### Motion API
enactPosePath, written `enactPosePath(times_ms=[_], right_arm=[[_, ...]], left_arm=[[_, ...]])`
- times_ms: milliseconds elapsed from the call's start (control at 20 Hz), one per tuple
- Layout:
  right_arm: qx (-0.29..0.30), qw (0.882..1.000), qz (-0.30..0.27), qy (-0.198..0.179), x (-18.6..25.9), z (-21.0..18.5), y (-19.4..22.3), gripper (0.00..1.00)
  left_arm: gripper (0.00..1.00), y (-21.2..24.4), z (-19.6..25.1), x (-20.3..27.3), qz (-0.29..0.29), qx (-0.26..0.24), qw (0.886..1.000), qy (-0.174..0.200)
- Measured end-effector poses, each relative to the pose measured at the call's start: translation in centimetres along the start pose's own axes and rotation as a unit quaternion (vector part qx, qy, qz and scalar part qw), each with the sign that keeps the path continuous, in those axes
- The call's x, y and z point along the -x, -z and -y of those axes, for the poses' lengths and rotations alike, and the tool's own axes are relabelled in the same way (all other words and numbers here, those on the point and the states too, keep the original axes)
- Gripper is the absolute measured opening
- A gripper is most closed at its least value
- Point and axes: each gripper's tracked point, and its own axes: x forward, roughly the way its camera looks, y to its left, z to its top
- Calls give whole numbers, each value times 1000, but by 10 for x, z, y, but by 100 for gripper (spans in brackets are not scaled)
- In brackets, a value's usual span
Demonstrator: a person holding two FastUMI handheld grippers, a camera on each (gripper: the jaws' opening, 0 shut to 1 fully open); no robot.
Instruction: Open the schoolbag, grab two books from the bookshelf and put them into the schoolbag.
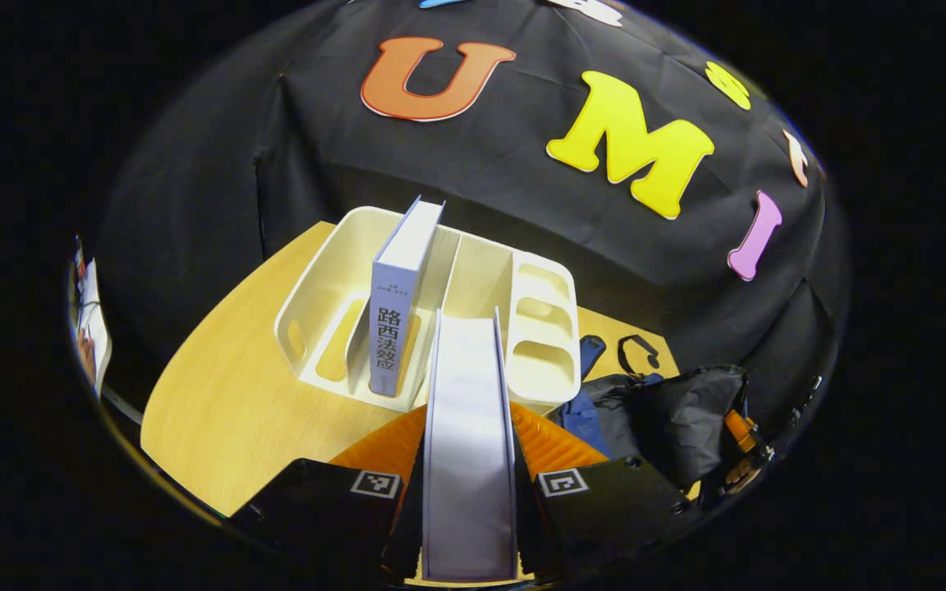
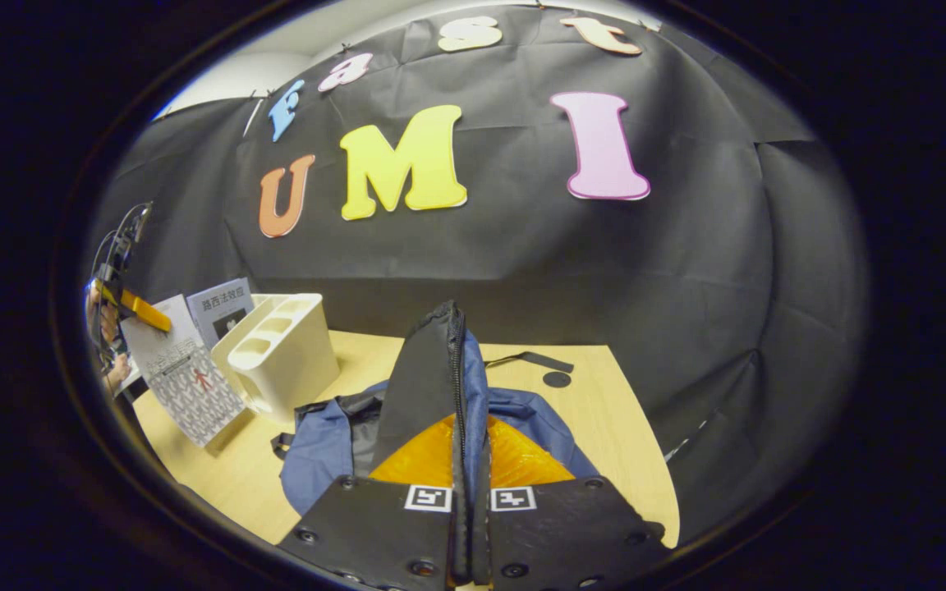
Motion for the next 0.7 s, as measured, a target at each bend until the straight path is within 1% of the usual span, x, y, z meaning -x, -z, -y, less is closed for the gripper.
enactPosePath(times_ms=[50, 200, 350, 400, 450, 500, 550, 600, 700], right_arm=[[1, 1000, -2, 1, -1, -1, 0, 3], [1, 1000, -4, 3, -1, -3, -1, 3], [13, 1000, -3, 14, -1, -1, -1, 3], [17, 1000, -1, 15, 0, -3, -1, 3], [18, 1000, 2, 13, 1, -4, -4, 3], [18, 1000, 3, 13, 2, -6, -4, 3], [17, 1000, 5, 20, 2, -4, -5, 3], [13, 999, 6, 31, 4, -1, -7, 3], [11, 999, 14, 36, 9, -5, -11, 3]], left_arm=[[47, 4, 3, 5, 2, 20, 1000, 13], [47, 19, 10, 11, 1, 83, 995, 55], [47, 35, 17, 8, -15, 127, 988, 85], [51, 38, 18, 7, -15, 135, 986, 92], [47, 41, 21, 4, -14, 136, 986, 95], [47, 43, 25, 0, -6, 135, 986, 98], [51, 44, 32, -2, 2, 135, 986, 101], [47, 47, 44, -6, 5, 137, 984, 110], [47, 55, 74, -8, -1, 149, 978, 143]])
